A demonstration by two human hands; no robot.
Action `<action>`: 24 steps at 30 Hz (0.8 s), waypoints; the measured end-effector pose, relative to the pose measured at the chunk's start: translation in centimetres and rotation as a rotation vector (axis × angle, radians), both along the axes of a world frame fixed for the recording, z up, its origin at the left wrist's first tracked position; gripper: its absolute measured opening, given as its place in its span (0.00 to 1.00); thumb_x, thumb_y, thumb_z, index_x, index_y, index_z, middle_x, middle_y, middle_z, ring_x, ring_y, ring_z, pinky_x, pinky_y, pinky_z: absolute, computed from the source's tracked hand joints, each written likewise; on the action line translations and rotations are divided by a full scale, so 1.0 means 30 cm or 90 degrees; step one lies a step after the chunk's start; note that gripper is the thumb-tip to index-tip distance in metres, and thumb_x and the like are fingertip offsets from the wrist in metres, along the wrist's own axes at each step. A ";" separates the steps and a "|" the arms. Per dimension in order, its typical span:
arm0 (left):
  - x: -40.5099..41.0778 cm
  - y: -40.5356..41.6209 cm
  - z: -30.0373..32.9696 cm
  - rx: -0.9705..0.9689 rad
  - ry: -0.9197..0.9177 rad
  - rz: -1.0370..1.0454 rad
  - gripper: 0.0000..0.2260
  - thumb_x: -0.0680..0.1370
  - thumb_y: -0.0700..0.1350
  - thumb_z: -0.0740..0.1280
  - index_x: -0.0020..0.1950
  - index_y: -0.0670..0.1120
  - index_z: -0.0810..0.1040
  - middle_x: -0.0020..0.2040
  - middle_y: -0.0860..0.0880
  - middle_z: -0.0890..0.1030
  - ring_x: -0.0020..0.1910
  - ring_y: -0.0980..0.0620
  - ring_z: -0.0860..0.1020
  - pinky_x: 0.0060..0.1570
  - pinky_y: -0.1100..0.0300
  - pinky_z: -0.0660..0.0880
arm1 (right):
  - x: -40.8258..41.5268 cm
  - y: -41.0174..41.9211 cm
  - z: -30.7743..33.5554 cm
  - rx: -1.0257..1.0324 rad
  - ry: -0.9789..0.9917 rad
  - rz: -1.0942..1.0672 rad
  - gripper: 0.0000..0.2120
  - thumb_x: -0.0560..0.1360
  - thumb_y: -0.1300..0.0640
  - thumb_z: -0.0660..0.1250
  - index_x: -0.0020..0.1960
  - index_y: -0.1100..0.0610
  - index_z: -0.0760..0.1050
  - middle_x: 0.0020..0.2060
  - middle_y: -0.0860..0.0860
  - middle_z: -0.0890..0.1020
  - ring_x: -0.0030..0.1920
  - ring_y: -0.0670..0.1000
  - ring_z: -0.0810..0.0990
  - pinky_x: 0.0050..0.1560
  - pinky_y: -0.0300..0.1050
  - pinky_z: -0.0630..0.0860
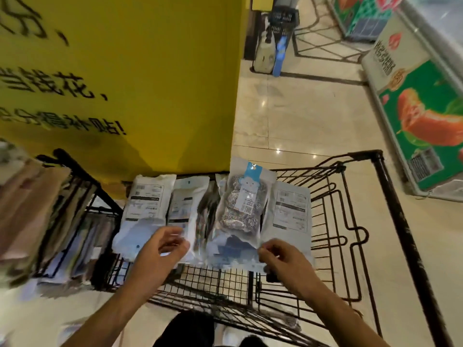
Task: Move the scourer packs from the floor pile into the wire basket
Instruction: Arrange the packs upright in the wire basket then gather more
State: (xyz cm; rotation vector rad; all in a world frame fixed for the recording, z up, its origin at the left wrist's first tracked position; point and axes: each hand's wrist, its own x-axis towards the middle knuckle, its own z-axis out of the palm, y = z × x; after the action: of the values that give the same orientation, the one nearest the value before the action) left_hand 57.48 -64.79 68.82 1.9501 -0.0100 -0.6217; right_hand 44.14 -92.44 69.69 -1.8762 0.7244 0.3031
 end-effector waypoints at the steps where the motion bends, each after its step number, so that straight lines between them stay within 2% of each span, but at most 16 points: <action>1: -0.032 0.035 0.002 0.003 -0.002 0.016 0.11 0.79 0.43 0.75 0.59 0.54 0.81 0.51 0.53 0.86 0.50 0.61 0.83 0.51 0.65 0.78 | -0.015 0.016 -0.001 -0.005 0.001 0.036 0.04 0.81 0.48 0.70 0.49 0.46 0.82 0.45 0.49 0.86 0.46 0.50 0.87 0.47 0.43 0.83; 3: -0.118 0.096 -0.007 0.021 -0.011 0.056 0.09 0.79 0.42 0.75 0.57 0.53 0.82 0.48 0.54 0.86 0.49 0.60 0.84 0.46 0.67 0.79 | -0.038 0.043 -0.006 0.021 0.001 0.078 0.04 0.81 0.49 0.71 0.49 0.48 0.82 0.45 0.50 0.86 0.45 0.50 0.86 0.43 0.37 0.80; 5: -0.222 0.147 -0.021 0.025 -0.008 0.106 0.07 0.80 0.40 0.74 0.56 0.49 0.83 0.47 0.50 0.86 0.48 0.52 0.84 0.44 0.67 0.78 | -0.063 0.067 -0.006 0.054 0.012 0.105 0.05 0.82 0.52 0.70 0.50 0.52 0.83 0.45 0.52 0.87 0.42 0.50 0.86 0.41 0.34 0.79; 8: -0.397 0.224 -0.037 0.062 0.018 0.168 0.05 0.80 0.43 0.73 0.52 0.53 0.84 0.45 0.48 0.86 0.45 0.48 0.84 0.44 0.61 0.78 | -0.093 0.099 -0.027 0.088 0.045 0.120 0.05 0.81 0.55 0.71 0.48 0.54 0.83 0.44 0.55 0.87 0.39 0.49 0.85 0.48 0.46 0.81; 11: -0.580 0.323 -0.053 0.093 0.062 0.245 0.09 0.81 0.39 0.70 0.49 0.54 0.84 0.45 0.47 0.87 0.45 0.49 0.85 0.43 0.63 0.77 | -0.115 0.139 -0.060 0.084 0.073 0.177 0.05 0.80 0.55 0.73 0.46 0.53 0.84 0.44 0.56 0.87 0.39 0.53 0.86 0.49 0.53 0.82; 14: -0.756 0.427 -0.056 0.128 0.090 0.323 0.13 0.81 0.39 0.70 0.48 0.59 0.85 0.44 0.48 0.87 0.44 0.49 0.84 0.44 0.59 0.76 | -0.147 0.205 -0.089 0.065 0.084 0.236 0.04 0.80 0.54 0.73 0.47 0.51 0.84 0.43 0.53 0.88 0.37 0.51 0.86 0.45 0.51 0.80; 16: -0.869 0.495 -0.048 0.126 0.110 0.397 0.11 0.81 0.40 0.71 0.47 0.56 0.85 0.43 0.50 0.88 0.44 0.48 0.84 0.45 0.56 0.77 | -0.170 0.251 -0.105 0.047 0.090 0.268 0.05 0.81 0.54 0.72 0.47 0.52 0.84 0.43 0.52 0.88 0.39 0.53 0.86 0.46 0.50 0.78; 18: -0.971 0.549 -0.041 0.134 0.130 0.458 0.09 0.81 0.41 0.70 0.49 0.56 0.84 0.43 0.52 0.88 0.45 0.48 0.85 0.48 0.52 0.78 | -0.191 0.291 -0.117 0.029 0.103 0.296 0.08 0.81 0.54 0.72 0.43 0.50 0.84 0.41 0.53 0.88 0.42 0.59 0.87 0.45 0.50 0.77; 20: -1.071 0.594 -0.037 0.130 0.152 0.504 0.06 0.83 0.43 0.69 0.52 0.55 0.83 0.47 0.52 0.87 0.47 0.49 0.85 0.49 0.53 0.79 | -0.210 0.338 -0.133 0.014 0.117 0.317 0.10 0.80 0.53 0.73 0.40 0.47 0.84 0.40 0.53 0.88 0.45 0.64 0.87 0.44 0.52 0.78; 22: -1.159 0.634 -0.037 0.106 0.169 0.551 0.06 0.84 0.44 0.67 0.54 0.53 0.83 0.48 0.51 0.87 0.49 0.49 0.85 0.48 0.55 0.79 | -0.220 0.387 -0.158 0.008 0.136 0.351 0.09 0.80 0.51 0.73 0.41 0.47 0.85 0.39 0.52 0.88 0.44 0.62 0.87 0.48 0.57 0.81; 24: -1.236 0.675 -0.044 0.071 0.174 0.596 0.07 0.84 0.43 0.66 0.55 0.52 0.83 0.49 0.50 0.87 0.50 0.48 0.85 0.49 0.53 0.80 | -0.235 0.467 -0.149 0.024 0.161 0.374 0.06 0.82 0.53 0.72 0.48 0.53 0.85 0.38 0.52 0.88 0.39 0.56 0.86 0.42 0.54 0.80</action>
State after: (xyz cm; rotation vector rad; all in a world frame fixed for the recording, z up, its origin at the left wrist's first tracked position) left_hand 20.40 -44.55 67.50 1.7013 1.0597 -0.2428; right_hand 37.10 -78.42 65.22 -2.0037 0.3086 0.9318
